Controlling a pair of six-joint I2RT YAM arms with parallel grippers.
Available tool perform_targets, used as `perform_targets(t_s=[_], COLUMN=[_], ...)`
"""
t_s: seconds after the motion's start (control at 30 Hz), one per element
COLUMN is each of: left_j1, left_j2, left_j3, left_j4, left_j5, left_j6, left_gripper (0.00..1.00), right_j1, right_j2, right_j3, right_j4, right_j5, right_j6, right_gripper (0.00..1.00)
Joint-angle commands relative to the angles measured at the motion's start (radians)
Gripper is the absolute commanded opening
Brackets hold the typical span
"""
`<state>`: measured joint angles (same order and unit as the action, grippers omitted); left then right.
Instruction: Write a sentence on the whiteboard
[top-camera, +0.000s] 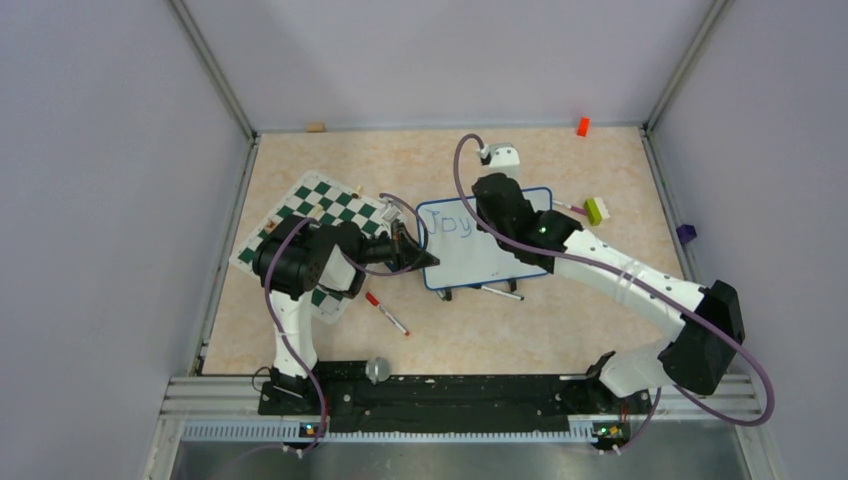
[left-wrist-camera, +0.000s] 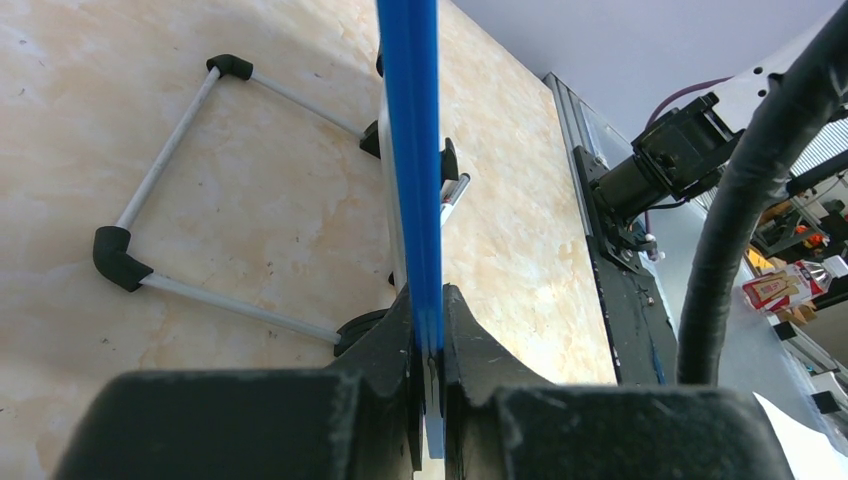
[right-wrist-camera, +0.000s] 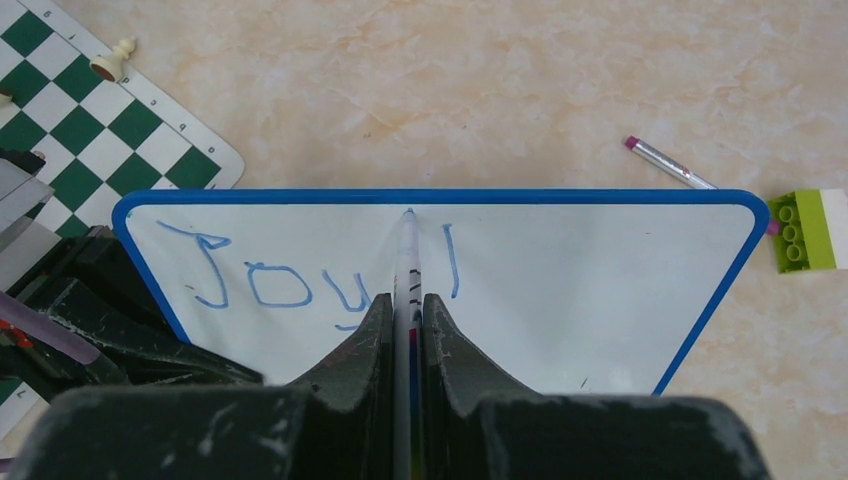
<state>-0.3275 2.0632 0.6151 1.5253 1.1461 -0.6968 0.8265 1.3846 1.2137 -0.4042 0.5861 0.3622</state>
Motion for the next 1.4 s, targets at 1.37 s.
perform_targets(t_s=[1.37], left_j1=[-0.004], left_j2=[-0.028], left_j3=[-0.012], left_j4=[0.095], left_j5=[0.036], left_j6=[0.079], left_gripper=[0.00], right_j1=[-0.013], right_j2=[-0.057], right_j3=[0.023], right_j4=[0.013], right_j5=[-0.012], right_j6=[0.009], right_gripper=[0.00])
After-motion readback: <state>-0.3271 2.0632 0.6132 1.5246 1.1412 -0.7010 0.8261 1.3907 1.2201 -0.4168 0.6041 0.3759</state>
